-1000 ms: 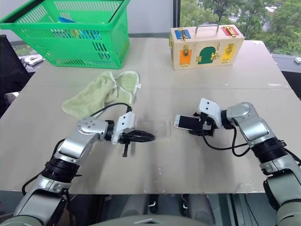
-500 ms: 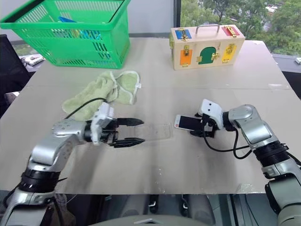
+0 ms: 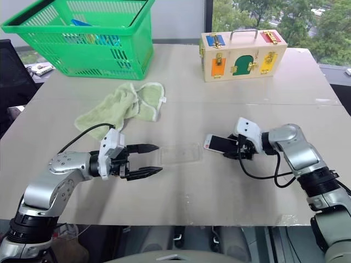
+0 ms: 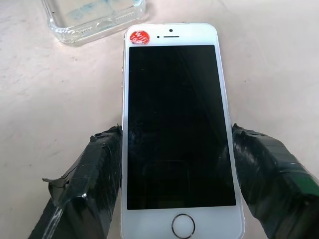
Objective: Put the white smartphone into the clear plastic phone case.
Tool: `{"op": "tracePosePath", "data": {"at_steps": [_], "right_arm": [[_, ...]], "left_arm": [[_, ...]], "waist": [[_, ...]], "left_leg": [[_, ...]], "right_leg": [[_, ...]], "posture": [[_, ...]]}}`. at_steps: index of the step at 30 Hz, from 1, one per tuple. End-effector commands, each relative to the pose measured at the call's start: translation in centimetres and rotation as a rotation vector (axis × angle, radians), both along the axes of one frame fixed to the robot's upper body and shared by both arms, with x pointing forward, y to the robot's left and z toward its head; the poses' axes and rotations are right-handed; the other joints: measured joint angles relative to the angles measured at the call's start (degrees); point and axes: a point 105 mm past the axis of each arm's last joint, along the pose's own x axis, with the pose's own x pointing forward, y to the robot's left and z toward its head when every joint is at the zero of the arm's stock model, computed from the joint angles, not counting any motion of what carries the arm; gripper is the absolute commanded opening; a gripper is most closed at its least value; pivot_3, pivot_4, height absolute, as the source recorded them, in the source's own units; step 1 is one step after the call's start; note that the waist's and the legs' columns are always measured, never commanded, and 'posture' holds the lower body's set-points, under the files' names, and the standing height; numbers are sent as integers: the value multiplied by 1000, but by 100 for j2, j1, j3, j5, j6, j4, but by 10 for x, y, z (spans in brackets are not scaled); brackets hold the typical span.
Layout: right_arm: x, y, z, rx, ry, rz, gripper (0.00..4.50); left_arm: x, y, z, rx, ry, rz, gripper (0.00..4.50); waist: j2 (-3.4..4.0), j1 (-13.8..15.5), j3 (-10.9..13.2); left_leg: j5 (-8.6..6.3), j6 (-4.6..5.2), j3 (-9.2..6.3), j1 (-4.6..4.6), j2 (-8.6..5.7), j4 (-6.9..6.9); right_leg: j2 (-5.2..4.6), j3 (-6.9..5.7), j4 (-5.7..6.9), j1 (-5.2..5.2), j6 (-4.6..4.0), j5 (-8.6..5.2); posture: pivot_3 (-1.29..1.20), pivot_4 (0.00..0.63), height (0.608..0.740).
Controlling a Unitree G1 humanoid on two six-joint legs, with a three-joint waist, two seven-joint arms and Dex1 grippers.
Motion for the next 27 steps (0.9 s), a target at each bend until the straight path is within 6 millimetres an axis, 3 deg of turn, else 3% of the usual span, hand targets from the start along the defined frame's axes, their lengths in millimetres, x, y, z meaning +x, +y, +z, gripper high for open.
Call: {"op": "tracePosePath", "data": {"at_steps": [1, 7, 10, 13, 16, 17, 27], "right_arm": [[-17, -11, 16, 23, -16, -16, 2915], [-48, -12, 48, 63, -95, -77, 2812], [-62, -13, 56, 72, -114, -125, 1480], [-75, -14, 60, 74, -120, -166, 108], [-84, -16, 63, 78, -122, -202, 0], [-87, -17, 63, 76, -122, -209, 0], [-85, -15, 62, 114, -136, -259, 0]], "left_arm": [[2, -1, -12, 93, 3, -53, 3823], [19, -12, -34, 178, 1, -107, 3823], [24, -26, -42, 194, -2, -155, 3073], [26, -35, -50, 228, 0, -208, 1762], [27, -44, -49, 221, -2, -254, 228], [28, -46, -48, 221, -4, -268, 31], [37, -84, -35, 204, -42, -382, 31]], "waist": [[6, 49, 3], [24, 28, 7], [23, 32, 5], [21, 32, 4], [21, 20, 4], [22, 26, 3], [19, 58, 2]], "left_leg": [[0, 0, 1, -2, 0, -1], [-1, 2, 5, -2, 4, -8], [-1, 2, -2, 3, 5, -7], [-2, 2, -2, 0, 5, -7], [-2, 2, 1, 0, 3, -7], [-2, 2, 2, 1, 3, -7], [-5, 11, -19, -4, -8, 7]], "right_leg": [[0, 0, -3, 0, 0, 0], [-1, 5, -8, -5, 1, 1], [0, 1, -5, -3, 0, 1], [0, 2, -6, -2, 1, 0], [0, 5, -8, -1, 1, 0], [1, 7, -8, -1, 1, 0], [1, -16, -22, 22, -12, -8]], "posture": [[0, 150, 740], [0, 150, 740], [0, 150, 740], [0, 150, 740], [0, 150, 740], [0, 150, 740], [0, 150, 740]]}}
